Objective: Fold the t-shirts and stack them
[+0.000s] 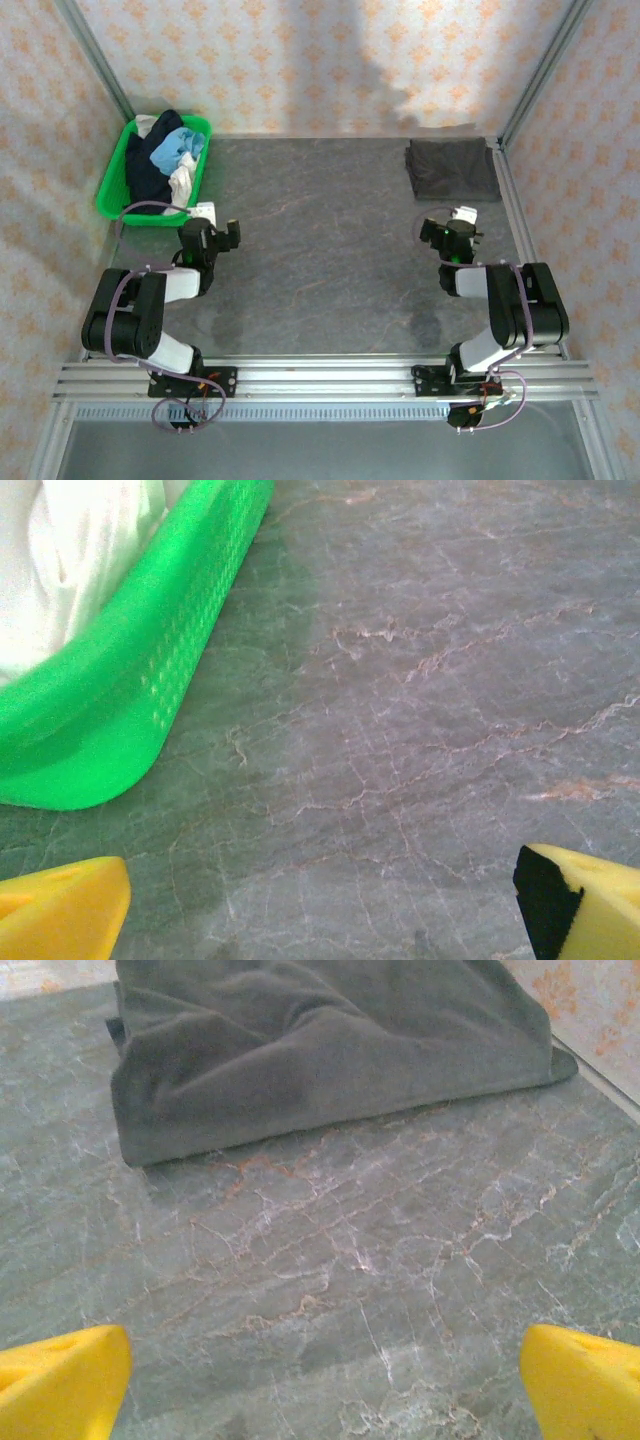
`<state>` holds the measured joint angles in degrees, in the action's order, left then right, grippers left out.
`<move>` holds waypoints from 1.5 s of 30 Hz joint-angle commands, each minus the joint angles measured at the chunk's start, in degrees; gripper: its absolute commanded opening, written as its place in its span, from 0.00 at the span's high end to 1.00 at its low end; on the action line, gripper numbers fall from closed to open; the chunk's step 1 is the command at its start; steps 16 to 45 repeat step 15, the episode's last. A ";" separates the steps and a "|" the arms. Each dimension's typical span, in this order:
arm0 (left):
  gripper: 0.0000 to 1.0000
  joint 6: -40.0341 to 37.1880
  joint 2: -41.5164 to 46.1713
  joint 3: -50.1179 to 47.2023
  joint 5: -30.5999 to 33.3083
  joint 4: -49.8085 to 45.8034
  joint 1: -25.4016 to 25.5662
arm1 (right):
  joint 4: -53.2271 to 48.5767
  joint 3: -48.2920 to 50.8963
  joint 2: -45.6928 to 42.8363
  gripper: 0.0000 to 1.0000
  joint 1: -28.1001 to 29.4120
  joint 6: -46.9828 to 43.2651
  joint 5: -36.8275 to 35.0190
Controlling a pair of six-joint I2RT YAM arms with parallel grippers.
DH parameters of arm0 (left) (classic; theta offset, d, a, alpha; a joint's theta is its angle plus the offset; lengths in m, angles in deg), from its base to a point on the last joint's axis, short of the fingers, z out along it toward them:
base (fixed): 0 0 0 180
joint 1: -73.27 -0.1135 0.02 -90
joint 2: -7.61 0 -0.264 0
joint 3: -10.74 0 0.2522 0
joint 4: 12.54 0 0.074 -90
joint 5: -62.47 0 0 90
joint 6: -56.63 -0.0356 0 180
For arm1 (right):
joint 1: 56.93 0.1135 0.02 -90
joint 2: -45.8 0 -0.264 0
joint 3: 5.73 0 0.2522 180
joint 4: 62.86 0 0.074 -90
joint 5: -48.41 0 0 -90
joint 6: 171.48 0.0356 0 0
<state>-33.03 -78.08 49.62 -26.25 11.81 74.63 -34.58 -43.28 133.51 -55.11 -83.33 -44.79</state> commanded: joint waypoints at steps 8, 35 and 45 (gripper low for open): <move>0.00 -1.31 0.00 -0.34 0.00 3.66 0.00 | 2.91 -0.27 -0.09 0.01 -0.05 -0.84 0.12; 0.00 -1.25 -0.01 -0.34 0.04 3.72 0.04 | 3.40 0.15 -0.38 0.01 -0.15 -0.79 0.30; 0.00 -1.25 -0.01 -0.34 0.04 3.72 0.04 | 3.40 0.15 -0.38 0.01 -0.15 -0.79 0.30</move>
